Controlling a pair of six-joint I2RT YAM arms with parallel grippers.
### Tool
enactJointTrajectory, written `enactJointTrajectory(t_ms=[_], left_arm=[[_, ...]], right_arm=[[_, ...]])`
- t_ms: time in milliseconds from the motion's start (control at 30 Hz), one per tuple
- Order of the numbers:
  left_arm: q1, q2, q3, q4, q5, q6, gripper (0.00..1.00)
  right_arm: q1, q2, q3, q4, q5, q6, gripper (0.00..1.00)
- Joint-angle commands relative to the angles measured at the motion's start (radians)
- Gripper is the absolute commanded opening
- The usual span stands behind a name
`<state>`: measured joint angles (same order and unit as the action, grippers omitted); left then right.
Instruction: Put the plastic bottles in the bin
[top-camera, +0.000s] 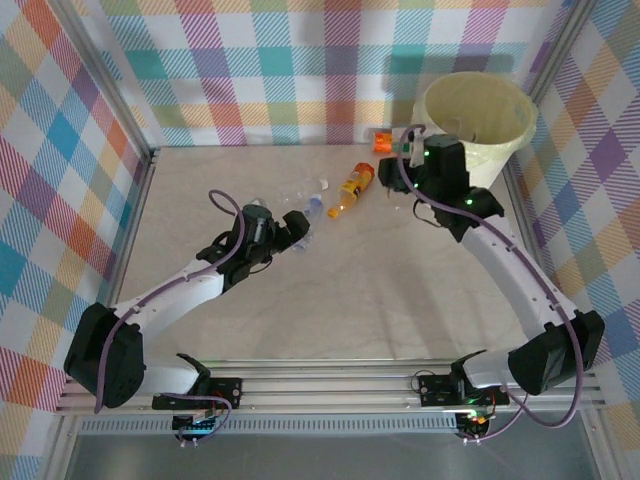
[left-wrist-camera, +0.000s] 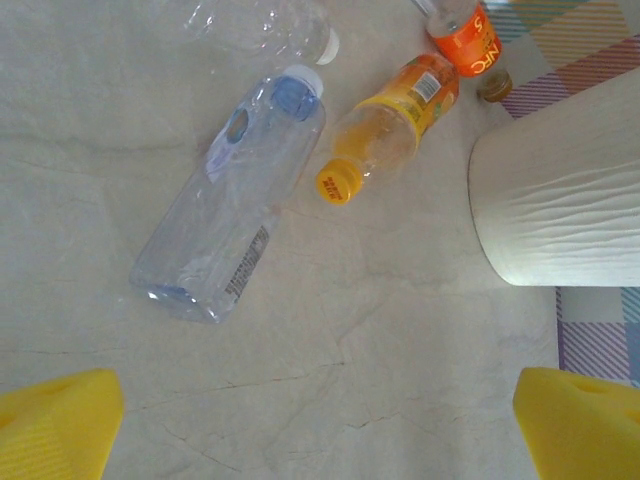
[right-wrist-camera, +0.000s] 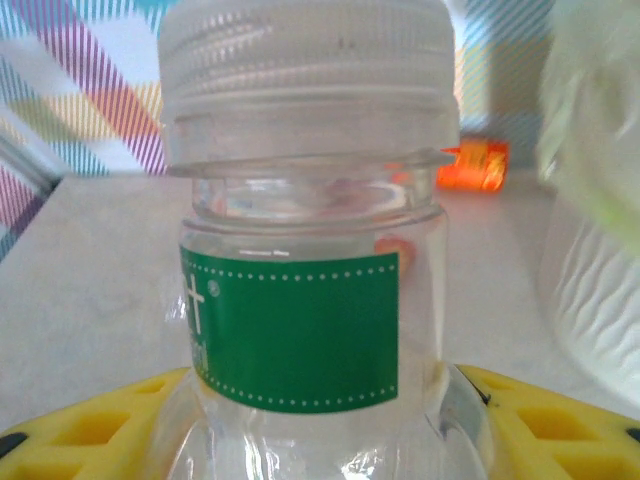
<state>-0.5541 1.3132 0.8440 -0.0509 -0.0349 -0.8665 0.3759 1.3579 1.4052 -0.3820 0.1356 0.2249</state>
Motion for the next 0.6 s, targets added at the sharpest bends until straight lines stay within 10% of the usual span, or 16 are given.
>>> enactJointTrajectory(t_ms=[0, 567], left_arm=[[-0.003, -0.036, -0.018, -0.007, -0.011, -0.005, 1.00], [-0.003, -0.100, -0.093, -0.066, 0.030, -0.015, 1.00]], right_arm=[[-0.066, 0.019, 0.079, 0.082, 0.027, -0.066, 0.45], [-0.383, 0.402, 0.610, -0.073, 0.136, -0.165, 0.46]])
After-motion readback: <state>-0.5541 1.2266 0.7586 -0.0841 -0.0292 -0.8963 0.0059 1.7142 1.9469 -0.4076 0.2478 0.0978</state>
